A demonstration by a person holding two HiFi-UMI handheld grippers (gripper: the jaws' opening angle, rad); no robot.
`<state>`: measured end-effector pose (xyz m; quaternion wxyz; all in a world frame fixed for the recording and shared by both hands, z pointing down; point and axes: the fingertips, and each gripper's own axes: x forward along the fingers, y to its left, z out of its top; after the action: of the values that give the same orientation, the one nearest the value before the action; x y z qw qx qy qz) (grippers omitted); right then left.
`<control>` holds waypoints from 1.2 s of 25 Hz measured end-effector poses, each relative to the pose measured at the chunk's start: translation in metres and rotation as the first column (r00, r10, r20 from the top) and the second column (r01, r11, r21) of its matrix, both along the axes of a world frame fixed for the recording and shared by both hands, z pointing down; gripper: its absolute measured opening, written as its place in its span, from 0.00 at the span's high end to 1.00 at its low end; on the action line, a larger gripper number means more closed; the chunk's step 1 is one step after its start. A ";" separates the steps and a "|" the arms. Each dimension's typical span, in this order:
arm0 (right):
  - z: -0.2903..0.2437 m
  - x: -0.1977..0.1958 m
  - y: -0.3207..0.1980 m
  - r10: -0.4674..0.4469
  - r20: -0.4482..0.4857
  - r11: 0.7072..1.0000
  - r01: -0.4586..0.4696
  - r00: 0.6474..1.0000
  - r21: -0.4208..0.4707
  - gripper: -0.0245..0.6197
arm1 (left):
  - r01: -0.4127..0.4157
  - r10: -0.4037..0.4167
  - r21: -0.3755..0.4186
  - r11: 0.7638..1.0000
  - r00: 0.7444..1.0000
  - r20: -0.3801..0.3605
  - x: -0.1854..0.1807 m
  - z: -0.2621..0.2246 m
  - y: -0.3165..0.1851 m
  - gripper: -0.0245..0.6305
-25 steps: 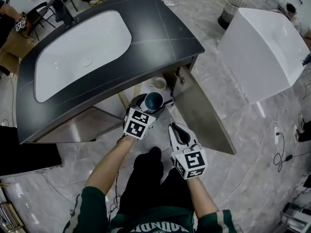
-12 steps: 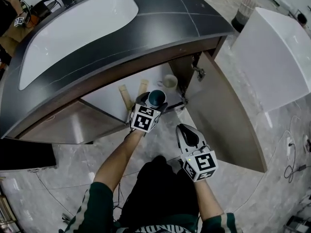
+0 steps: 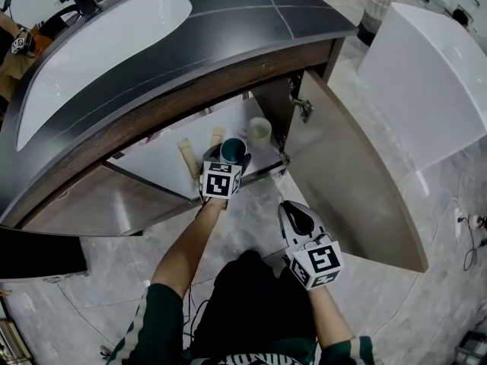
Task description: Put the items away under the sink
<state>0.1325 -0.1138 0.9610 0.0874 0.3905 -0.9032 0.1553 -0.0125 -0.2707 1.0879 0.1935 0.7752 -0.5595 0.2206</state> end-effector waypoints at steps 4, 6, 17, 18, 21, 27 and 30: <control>0.007 0.002 0.001 0.005 -0.003 1.000 -0.005 1.000 -0.005 0.87 | 0.015 -0.015 0.014 1.000 1.000 0.003 -0.001 -0.001 0.002 0.37; 0.007 0.001 0.001 0.009 0.015 1.000 -0.008 1.000 -0.014 0.87 | 0.010 -0.010 0.020 1.000 1.000 0.000 -0.001 0.000 0.003 0.37; 0.009 -0.006 0.007 0.011 0.021 1.000 -0.011 1.000 -0.017 0.87 | 0.006 -0.007 0.060 0.998 1.000 0.014 -0.008 -0.010 0.027 0.37; 0.008 -0.005 0.007 0.022 0.020 1.000 -0.022 1.000 -0.018 0.87 | 0.026 -0.027 0.084 0.996 1.000 0.014 -0.010 -0.015 0.029 0.37; 0.006 0.002 0.005 0.072 -0.003 0.997 -0.072 0.997 -0.013 0.87 | 0.064 -0.065 0.153 0.986 0.998 0.001 -0.012 -0.031 0.039 0.37; -0.021 -0.005 0.005 0.088 -0.018 0.996 -0.088 0.996 -0.020 0.87 | 0.055 -0.063 0.239 0.969 0.998 0.026 -0.010 -0.077 0.063 0.78; -0.062 -0.011 0.008 0.098 -0.012 0.994 -0.098 0.995 -0.046 0.87 | 0.025 -0.035 0.210 0.977 0.999 0.041 -0.005 -0.112 0.080 0.95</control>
<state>0.1213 -0.1059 0.8990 0.0930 0.4329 -0.8787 0.1787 -0.0171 -0.1907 0.9757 0.1014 0.7775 -0.5955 0.1749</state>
